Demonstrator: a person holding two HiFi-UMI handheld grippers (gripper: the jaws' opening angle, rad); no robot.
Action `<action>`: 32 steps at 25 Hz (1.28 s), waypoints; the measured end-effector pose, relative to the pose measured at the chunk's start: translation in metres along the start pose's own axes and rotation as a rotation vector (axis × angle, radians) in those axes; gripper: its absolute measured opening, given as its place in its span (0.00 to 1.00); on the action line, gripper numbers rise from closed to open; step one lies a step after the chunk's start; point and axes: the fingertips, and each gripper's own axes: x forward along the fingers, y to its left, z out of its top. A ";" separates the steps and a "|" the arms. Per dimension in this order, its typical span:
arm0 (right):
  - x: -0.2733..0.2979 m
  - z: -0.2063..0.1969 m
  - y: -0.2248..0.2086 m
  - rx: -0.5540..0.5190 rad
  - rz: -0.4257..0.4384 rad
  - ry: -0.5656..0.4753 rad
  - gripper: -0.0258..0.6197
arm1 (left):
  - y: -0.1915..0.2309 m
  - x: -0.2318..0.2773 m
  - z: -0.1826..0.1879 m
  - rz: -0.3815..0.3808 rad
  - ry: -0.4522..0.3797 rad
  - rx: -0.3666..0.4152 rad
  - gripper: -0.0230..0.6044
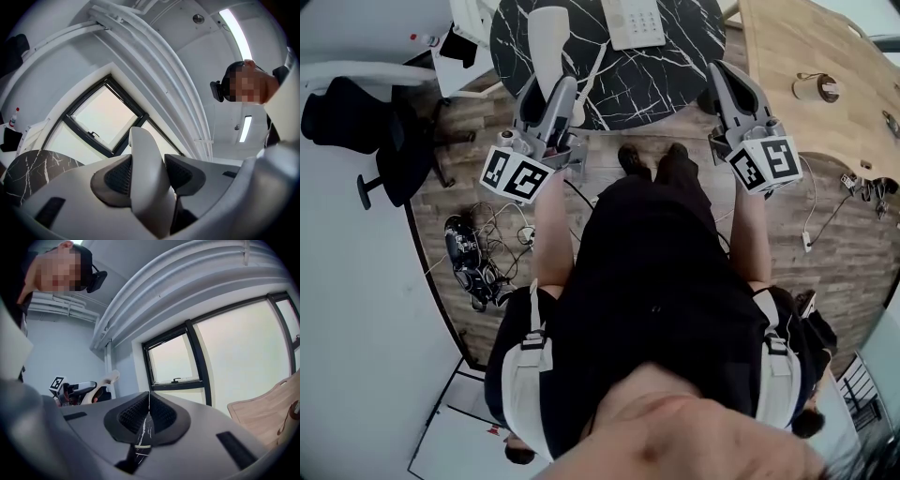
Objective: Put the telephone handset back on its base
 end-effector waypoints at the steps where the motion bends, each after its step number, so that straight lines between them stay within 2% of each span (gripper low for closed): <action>1: -0.001 -0.001 0.000 0.002 0.000 0.004 0.09 | 0.000 0.000 -0.001 0.002 0.002 -0.002 0.40; 12: 0.009 -0.013 -0.024 0.036 0.015 0.047 0.09 | 0.012 0.022 -0.024 0.031 0.035 -0.018 0.40; 32: 0.109 0.000 -0.099 0.077 0.172 0.080 0.09 | 0.049 0.114 -0.026 0.161 0.027 0.011 0.40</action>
